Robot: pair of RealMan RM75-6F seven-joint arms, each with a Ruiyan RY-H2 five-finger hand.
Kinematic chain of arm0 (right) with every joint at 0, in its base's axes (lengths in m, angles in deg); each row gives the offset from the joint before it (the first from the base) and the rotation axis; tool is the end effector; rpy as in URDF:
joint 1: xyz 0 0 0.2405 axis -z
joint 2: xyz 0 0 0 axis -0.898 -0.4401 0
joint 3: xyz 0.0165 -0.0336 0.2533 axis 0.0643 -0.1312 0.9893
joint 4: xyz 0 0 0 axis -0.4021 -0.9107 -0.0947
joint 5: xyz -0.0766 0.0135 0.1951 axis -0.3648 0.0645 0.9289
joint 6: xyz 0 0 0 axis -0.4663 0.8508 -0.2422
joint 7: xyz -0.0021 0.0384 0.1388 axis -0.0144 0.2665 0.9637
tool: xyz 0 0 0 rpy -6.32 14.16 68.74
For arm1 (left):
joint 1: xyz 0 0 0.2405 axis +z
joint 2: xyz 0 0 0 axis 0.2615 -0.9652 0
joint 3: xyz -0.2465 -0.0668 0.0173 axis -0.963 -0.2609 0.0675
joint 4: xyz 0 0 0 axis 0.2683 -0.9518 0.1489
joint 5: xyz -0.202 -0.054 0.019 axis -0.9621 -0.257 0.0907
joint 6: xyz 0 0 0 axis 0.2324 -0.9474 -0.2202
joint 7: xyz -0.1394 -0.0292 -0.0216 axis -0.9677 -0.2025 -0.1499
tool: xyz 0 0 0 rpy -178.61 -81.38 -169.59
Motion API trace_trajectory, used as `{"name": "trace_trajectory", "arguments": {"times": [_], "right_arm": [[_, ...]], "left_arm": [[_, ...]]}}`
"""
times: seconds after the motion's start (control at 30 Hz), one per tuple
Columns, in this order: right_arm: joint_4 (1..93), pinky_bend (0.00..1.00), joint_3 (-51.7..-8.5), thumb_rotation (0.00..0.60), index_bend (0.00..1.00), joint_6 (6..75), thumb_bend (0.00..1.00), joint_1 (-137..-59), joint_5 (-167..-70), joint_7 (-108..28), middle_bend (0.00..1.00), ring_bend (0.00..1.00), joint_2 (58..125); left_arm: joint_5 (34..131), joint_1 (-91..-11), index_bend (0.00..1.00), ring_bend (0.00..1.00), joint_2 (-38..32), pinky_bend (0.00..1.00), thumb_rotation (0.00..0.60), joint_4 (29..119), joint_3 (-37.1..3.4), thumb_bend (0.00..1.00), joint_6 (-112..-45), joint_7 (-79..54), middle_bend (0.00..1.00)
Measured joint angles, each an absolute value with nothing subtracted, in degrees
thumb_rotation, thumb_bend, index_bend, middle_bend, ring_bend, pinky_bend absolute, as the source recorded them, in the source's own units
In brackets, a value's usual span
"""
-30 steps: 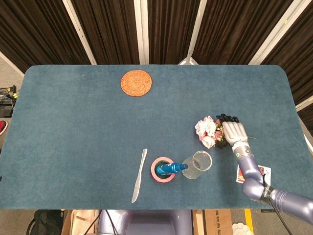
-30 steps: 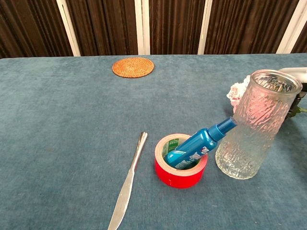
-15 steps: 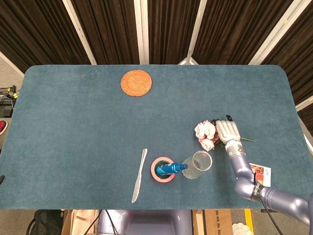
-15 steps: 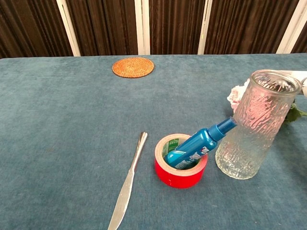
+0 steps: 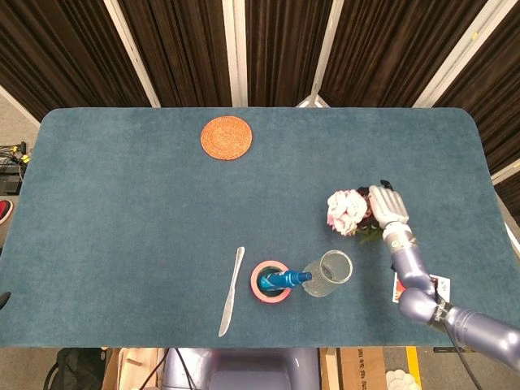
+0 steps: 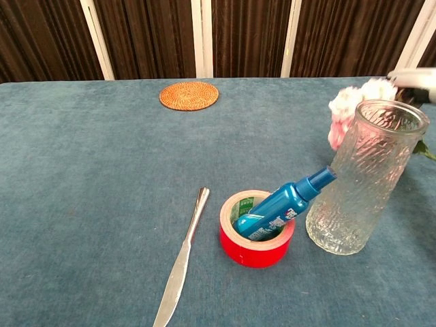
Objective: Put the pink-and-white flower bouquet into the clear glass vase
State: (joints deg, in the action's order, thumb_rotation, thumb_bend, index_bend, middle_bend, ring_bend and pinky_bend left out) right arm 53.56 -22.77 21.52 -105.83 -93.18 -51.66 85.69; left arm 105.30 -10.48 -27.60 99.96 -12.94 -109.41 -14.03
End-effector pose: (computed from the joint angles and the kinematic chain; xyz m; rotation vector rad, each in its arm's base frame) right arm -0.2226 -0.3996 0.0684 1.3845 -1.3907 0.8423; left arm -0.3146 0.1319 0.2084 -1.1494 -0.8688 -0.9012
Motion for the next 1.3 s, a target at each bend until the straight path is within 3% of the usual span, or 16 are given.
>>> {"name": "trace_trajectory", "arguments": {"times": [0.43,1.0,1.3], "right_arm": [[63.92,0.05,-11.12,0.600,0.55,17.13,0.25,-97.65,-98.93,-28.28,0.46,0.47,69.03],[96.22,0.07,10.92,0.600,0.57,17.02,0.25,-75.44,-114.46,17.27,0.46,0.47,48.68],[106.09,0.07,13.02,0.600,0.57,22.43,0.25,-71.28,-118.98,20.94,0.46,0.47,43.22]], "left_arm": [[106.54,-10.02,0.11,0.00,-28.11,0.05,0.600,99.17,-12.82,0.22,-110.64,-17.16,0.00],[106.14,-9.89,0.11,0.00,-28.53,0.05,0.600,98.07,-13.06,0.22,-110.63,-20.23,0.00],[105.80,-10.31,0.11,0.00,-28.49,0.05,0.600,98.16,-13.27,0.22,-109.95,-20.09,0.00]]}}
